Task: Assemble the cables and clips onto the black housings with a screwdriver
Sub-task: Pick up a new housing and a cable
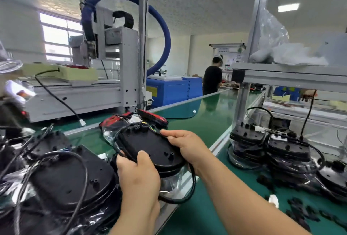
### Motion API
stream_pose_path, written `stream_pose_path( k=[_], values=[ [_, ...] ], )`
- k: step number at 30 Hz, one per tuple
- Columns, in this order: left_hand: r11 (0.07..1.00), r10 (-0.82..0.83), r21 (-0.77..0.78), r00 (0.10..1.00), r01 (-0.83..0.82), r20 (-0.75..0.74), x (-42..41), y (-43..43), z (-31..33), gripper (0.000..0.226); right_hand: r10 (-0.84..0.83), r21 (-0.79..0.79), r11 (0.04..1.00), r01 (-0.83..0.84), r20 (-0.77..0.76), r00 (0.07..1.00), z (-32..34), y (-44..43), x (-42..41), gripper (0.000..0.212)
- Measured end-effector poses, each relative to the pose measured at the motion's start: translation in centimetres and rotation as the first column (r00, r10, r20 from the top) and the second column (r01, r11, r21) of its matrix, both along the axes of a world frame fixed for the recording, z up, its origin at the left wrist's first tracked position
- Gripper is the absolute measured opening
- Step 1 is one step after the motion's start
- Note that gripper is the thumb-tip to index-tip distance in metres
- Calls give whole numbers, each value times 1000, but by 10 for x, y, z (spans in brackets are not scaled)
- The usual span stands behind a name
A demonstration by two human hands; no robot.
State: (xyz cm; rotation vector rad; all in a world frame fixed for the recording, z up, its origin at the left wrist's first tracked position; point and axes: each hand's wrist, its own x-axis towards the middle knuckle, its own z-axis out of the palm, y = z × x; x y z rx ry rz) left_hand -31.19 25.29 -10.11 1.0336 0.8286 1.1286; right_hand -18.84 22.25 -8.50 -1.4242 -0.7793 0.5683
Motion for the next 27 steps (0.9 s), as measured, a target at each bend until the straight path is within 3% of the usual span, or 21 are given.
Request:
stream_pose_path(
  k=[2, 9, 21, 24, 27],
  values=[
    [999, 51, 13, 998, -51, -35, 5, 12, -4, 17, 28, -33, 999, -27, 36, 999, -2, 16, 4, 33],
    [990, 136, 38, 987, -133, -86, 24, 35, -9, 62, 133, -55, 990, -129, 76, 988, -11, 61, 25, 31],
    [979, 183, 129, 954, -156, -235, 40, 49, -33, 82, 269, -198, 953, -230, 201, 942, -26, 98, 44, 35],
    [931, 275, 304, 935, -201, -224, 39, 37, -34, 84, 307, -258, 935, -243, 247, 919, -21, 100, 44, 34],
    [712, 440, 660, 885, -240, -153, 37, 18, -28, 78, 337, -304, 920, -247, 294, 894, -19, 102, 43, 30]
  ],
)
